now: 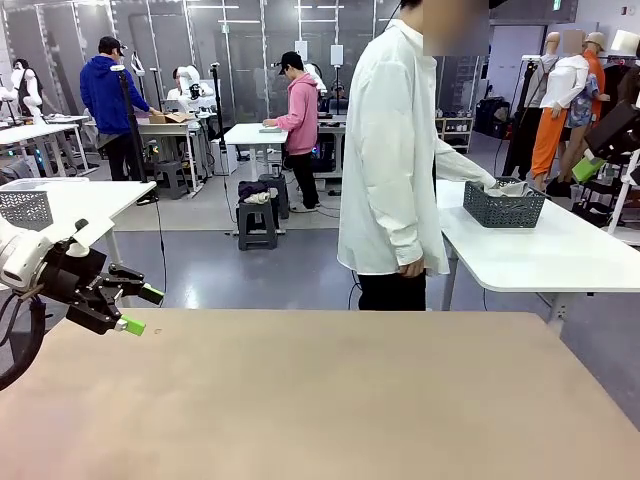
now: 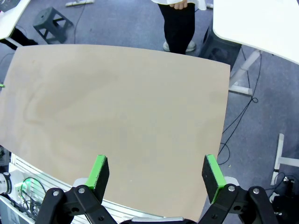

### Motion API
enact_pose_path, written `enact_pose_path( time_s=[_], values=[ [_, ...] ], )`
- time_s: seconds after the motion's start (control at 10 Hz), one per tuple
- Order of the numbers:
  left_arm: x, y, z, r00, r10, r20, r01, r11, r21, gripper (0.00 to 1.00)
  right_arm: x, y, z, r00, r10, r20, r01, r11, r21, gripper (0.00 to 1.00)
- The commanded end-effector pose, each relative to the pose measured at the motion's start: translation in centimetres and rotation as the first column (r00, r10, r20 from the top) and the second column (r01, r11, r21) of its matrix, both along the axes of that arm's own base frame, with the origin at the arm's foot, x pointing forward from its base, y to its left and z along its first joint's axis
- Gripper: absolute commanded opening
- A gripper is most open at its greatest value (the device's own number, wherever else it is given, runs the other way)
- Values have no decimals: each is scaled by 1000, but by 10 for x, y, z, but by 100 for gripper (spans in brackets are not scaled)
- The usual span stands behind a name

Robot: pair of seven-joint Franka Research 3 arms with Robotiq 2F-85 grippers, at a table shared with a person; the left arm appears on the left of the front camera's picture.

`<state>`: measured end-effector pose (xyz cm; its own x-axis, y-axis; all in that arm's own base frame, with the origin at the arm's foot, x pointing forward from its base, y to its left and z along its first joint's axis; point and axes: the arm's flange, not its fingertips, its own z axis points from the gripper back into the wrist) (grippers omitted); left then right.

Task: Fold the towels and place them in the basket.
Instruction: Stack the folded Towel with hook on the right side of the table.

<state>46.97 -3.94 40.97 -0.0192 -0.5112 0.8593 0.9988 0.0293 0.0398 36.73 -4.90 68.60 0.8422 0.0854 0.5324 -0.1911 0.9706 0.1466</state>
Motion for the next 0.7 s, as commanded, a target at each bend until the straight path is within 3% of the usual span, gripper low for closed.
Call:
enact_pose_path(
  time_s=[0.0, 0.6],
  values=[
    [-1, 1, 2, 1000, -4, 5, 4, 1000, 3, 100, 2, 1, 4, 1000, -20, -4, 20, 1000, -2, 100],
    [-1, 1, 2, 1000, -4, 5, 4, 1000, 3, 100, 2, 1, 4, 1000, -20, -4, 20, 1000, -2, 100]
  ],
)
